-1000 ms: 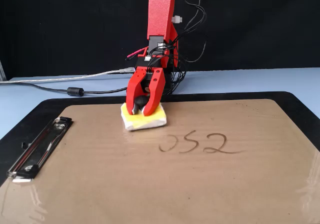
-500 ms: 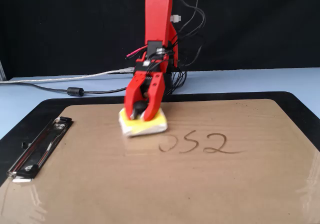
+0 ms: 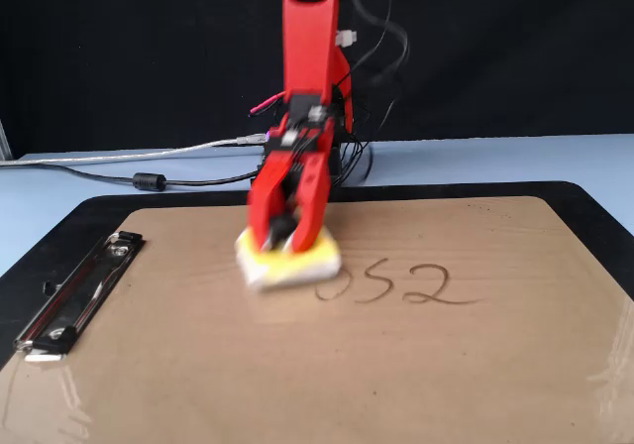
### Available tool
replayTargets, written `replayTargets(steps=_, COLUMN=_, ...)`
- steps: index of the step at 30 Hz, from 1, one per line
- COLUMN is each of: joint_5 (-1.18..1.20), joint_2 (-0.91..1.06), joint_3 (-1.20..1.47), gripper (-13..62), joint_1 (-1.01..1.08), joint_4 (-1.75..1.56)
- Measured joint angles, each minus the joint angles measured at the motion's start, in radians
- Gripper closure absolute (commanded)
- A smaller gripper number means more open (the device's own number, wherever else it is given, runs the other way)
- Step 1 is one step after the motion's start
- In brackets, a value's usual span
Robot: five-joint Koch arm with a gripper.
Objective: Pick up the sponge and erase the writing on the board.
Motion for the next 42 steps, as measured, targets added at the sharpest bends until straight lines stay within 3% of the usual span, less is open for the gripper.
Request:
replayTargets(steps=3, joint_5=0.002, joint_2=0.043, joint_3=-0.038, gripper=57.4, joint_1=-0.035, joint_4=0.135)
replayTargets(steps=7, joint_5=-0.002, joint_2=-0.362, joint_3=-0.512, gripper=57.4, joint_1=-0.060, joint_4=0.132)
replayTargets(steps=10, joint_5=-0.003, joint_2=-0.483, joint_3=-0.611, gripper=57.4, joint_1=-0.074, joint_4=0.123)
replayTargets(steps=13, joint_5=-0.005, joint_2=-0.330, joint_3=-0.434, gripper=57.4, joint_1=-0.110, joint_4=0.121)
replayTargets(steps=16, joint_5=-0.014, joint_2=-0.032, joint_3=-0.095, gripper=57.4, joint_1=-0.169, joint_4=0.155)
replayTargets(steps=19, joint_5=-0.055, joint_2=0.032, joint_3=-0.107, gripper=57.4, joint_1=-0.183, joint_4=0.239)
replayTargets(steps=23, joint_5=-0.071, joint_2=-0.393, joint_3=-0.551, gripper=57.4, joint_1=-0.187, joint_4=0.190)
replayTargets(steps=25, joint_5=-0.072, joint_2=-0.518, joint_3=-0.614, gripper=57.4, joint_1=-0.187, joint_4=0.120)
replayTargets(steps=27, joint_5=-0.072, joint_2=-0.413, joint_3=-0.472, gripper=57.4, joint_1=-0.196, joint_4=0.103)
replayTargets(steps=30, joint_5=-0.071, joint_2=-0.074, joint_3=-0.084, gripper=57.4, joint_1=-0.232, joint_4=0.106)
replayTargets(steps=34, joint_5=-0.071, joint_2=0.011, joint_3=-0.074, gripper=57.4, joint_1=-0.238, joint_4=0.150)
replayTargets(steps=39, joint_5=-0.072, joint_2=-0.514, joint_3=-0.655, gripper=57.4, joint_1=-0.221, joint_4=0.092)
replayTargets(steps=42, joint_5=-0.075, joint_2=-0.485, joint_3=-0.581, gripper=57.4, joint_1=-0.225, joint_4=0.055)
